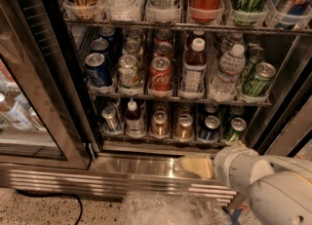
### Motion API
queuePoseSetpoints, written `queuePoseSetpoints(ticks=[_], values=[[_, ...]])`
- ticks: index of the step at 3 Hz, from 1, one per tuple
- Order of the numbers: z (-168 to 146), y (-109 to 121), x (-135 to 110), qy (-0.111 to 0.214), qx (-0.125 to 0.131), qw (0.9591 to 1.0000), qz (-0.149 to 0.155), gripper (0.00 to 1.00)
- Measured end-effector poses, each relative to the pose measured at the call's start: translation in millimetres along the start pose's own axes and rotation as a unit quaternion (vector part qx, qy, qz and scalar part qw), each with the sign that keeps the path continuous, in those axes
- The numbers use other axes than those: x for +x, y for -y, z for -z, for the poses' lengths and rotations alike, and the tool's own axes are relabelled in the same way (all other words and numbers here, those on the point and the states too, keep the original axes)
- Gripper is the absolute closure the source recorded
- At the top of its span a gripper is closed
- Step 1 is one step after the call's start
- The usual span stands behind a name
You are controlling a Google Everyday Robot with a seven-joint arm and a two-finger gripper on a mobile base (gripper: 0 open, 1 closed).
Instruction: Pick orange can from bottom shelf of fridge
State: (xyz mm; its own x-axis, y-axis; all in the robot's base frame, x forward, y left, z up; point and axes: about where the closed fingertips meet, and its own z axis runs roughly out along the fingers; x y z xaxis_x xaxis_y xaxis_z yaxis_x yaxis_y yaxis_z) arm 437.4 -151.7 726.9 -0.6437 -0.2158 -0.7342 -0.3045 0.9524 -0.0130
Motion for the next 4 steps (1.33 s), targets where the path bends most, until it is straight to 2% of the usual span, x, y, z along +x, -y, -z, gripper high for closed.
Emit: queuePoseSetpoints(ticks=[1,2,4], values=[[22.8,33.3,-16.5,0.044,0.039,0.9978,-0.030,0.00],[18.5,26.4,-28.1,0.060,0.029,0.9958,-0.063,0.00],[17.8,23.4,-29.2,0.062,0.026,0.9952,-0.071,0.00]])
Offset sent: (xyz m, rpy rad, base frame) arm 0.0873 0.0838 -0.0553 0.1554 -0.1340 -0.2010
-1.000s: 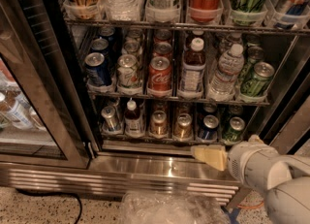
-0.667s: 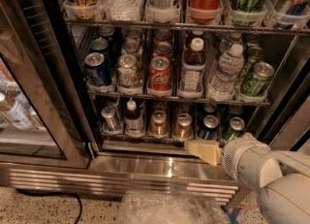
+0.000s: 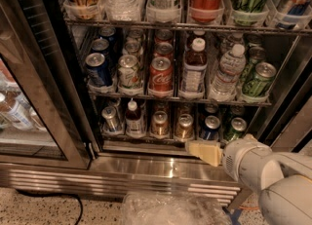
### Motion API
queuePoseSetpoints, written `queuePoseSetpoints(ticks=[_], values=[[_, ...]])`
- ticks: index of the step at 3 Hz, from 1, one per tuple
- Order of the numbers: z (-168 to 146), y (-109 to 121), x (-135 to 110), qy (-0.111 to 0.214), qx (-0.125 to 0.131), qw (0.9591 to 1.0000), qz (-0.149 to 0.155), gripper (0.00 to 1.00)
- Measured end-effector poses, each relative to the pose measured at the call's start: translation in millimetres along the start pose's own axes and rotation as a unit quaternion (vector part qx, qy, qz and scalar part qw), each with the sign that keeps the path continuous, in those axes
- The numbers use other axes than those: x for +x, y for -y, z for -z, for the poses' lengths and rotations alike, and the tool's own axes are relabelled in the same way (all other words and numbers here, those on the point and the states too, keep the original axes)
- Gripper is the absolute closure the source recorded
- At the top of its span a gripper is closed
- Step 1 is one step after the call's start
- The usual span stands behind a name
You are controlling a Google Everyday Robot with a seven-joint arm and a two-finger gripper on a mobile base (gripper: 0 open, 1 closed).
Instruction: Pick orange can from bottom shelf of fridge
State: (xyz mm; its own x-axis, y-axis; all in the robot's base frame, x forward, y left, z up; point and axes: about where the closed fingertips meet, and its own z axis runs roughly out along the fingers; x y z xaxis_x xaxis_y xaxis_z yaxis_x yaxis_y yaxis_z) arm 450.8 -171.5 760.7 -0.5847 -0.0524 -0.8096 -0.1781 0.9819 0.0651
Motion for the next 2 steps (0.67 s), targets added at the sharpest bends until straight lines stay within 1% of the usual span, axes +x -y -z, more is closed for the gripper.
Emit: queuePoseSetpoints(ticks=[1,2], values=[[-10.1,-16.7,-0.1,0.021,-0.031,0.9991,-0.018,0.00],[-9.8,-23.3,-5.6,0.058,-0.048,0.9962,-0.045,0.00]])
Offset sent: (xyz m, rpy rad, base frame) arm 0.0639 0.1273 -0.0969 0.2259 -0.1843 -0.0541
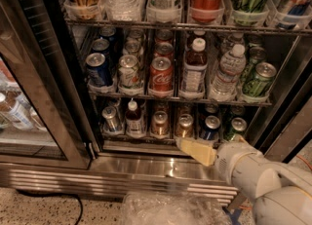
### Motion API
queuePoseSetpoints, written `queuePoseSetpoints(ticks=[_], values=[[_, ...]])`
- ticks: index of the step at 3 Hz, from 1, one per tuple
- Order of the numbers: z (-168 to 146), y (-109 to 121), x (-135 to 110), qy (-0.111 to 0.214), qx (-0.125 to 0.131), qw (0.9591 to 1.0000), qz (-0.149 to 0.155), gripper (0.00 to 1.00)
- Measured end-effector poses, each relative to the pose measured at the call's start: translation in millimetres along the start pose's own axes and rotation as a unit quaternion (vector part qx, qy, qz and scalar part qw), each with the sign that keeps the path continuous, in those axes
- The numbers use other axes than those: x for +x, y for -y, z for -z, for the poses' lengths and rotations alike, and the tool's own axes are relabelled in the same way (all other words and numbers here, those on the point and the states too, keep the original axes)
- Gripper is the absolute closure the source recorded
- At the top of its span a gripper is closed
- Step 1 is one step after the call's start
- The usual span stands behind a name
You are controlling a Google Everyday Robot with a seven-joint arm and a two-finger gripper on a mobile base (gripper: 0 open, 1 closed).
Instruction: Pick orange can from bottom shelf of fridge
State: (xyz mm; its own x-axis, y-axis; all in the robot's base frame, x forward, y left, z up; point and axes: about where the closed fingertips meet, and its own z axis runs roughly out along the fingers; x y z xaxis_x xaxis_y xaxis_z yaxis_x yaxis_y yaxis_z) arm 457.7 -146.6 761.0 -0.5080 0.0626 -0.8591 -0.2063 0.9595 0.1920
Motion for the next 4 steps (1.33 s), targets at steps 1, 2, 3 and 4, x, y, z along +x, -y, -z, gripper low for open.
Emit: queuePoseSetpoints(ticks=[1,2,3,4], values=[[-3.2,-7.9,7.7,0.026,-0.009,0.9996,-0.002,0.00],[-25.0,-23.9,32.9,0.029,-0.026,0.9992,0.007,0.00],[-68.7,-64.7,59.9,0.030,-0.064,0.9971,0.028,0.00],[-115.4,-109.9,90.2,0.028,-0.088,0.9945,0.050,0.00]])
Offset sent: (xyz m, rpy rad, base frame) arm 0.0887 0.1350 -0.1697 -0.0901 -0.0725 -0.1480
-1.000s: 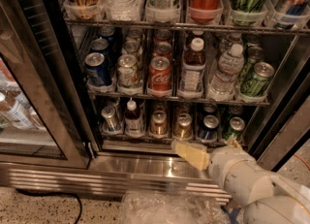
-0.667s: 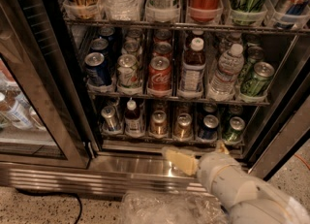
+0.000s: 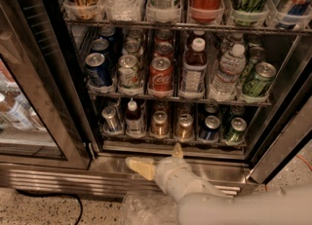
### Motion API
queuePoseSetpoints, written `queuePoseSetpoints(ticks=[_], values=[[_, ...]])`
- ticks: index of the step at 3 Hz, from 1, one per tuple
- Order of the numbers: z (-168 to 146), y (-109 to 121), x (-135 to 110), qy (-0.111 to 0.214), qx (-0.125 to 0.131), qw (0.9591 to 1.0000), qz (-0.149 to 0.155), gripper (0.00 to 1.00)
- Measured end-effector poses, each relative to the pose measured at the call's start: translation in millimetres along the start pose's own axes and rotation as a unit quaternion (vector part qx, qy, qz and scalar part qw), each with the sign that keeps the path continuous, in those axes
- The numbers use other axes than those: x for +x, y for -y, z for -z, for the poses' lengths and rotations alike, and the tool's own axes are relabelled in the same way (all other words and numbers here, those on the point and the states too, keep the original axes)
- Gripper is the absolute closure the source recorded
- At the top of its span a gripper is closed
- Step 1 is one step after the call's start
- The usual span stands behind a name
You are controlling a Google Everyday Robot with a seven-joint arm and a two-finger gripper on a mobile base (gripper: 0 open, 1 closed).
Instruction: Pick orange can from bottom shelf of fridge
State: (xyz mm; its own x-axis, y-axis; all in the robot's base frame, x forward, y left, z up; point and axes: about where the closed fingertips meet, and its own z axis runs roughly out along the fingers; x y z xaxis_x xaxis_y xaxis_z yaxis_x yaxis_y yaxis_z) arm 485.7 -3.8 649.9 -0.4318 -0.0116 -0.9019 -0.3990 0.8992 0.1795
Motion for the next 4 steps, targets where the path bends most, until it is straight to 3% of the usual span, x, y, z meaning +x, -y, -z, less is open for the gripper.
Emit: queuePoseSetpoints(ticks=[1,2,3,4], values=[[-18.0,-11.5,-6.2,0.013,0.006,0.9996,0.023,0.00],[-18.0,-11.5,-6.2,0.013,0.006,0.9996,0.023,0.00],[-24.0,4.5,-1.6,0.027,0.037,0.9989,0.009,0.00],[-30.1,41.4,15.0,0.044,0.106,0.9933,-0.012,0.00]])
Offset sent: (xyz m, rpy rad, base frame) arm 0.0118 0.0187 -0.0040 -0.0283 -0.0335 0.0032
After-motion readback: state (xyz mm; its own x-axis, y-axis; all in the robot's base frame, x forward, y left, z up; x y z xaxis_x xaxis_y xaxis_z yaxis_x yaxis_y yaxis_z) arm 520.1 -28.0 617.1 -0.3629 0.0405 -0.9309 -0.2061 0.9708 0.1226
